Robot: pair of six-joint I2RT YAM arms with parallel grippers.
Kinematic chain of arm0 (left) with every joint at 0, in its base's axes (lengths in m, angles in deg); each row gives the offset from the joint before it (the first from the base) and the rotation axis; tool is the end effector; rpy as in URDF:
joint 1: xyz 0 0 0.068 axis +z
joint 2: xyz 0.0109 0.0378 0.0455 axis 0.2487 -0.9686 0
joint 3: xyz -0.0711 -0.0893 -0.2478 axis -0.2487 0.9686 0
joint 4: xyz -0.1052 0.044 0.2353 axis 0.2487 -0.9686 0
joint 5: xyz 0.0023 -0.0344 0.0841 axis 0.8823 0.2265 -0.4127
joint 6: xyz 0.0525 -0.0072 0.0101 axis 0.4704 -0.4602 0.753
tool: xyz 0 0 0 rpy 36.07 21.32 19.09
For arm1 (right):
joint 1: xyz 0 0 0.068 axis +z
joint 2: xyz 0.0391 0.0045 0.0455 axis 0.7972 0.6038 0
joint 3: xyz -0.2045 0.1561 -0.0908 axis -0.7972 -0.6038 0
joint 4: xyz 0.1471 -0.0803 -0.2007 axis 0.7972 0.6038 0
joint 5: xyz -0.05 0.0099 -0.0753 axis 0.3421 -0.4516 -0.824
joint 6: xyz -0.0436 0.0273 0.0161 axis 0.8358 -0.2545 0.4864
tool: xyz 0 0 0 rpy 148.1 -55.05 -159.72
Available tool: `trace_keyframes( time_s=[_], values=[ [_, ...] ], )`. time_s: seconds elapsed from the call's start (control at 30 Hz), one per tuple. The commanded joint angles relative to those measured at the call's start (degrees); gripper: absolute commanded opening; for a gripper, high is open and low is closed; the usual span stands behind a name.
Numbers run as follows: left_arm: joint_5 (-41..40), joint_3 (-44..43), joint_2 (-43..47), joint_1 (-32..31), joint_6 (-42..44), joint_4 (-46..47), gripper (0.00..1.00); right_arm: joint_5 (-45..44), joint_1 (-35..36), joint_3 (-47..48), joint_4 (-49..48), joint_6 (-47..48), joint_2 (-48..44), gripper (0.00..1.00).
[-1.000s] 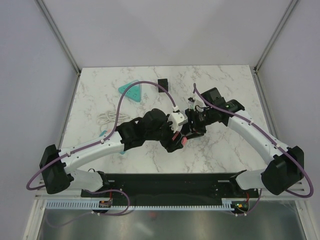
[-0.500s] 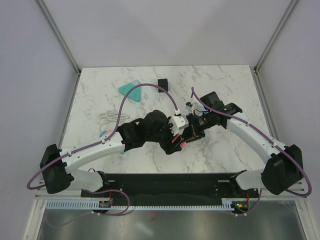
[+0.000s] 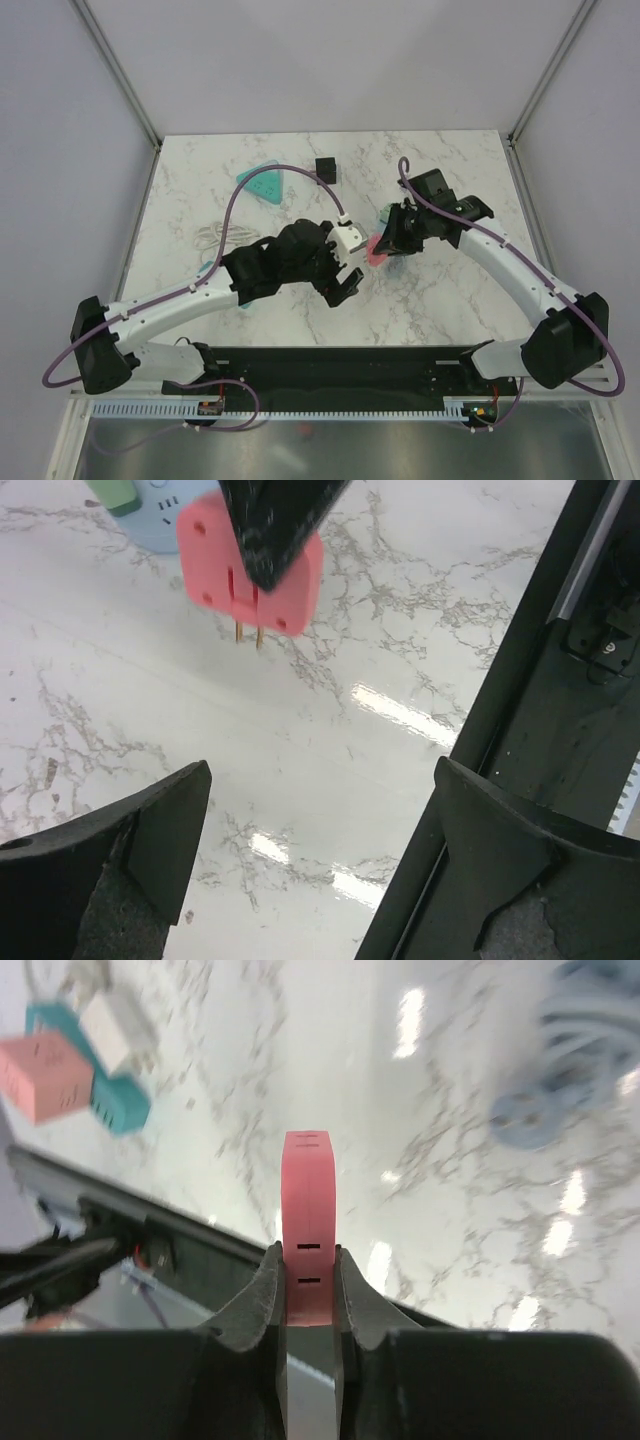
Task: Insert the plug
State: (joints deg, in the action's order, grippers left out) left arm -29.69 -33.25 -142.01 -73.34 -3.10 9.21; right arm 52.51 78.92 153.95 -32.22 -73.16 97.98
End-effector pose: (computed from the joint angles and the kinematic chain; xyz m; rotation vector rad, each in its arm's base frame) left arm 0.1431 -0.2431 0.3142 1.1771 1.9000 -0.6439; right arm 0.2406 0.1322 0.2958 0.0232 2.7113 0.8440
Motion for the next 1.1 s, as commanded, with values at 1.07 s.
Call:
trace_keyframes(
  time_s=[1.07],
  values=[
    [10.2, 3.8, 5.6, 27.9, -15.6, -8.1, 1.0, -40.0, -6.5, 17.8, 2.1, -14.1, 23.2, 0.0]
  ],
)
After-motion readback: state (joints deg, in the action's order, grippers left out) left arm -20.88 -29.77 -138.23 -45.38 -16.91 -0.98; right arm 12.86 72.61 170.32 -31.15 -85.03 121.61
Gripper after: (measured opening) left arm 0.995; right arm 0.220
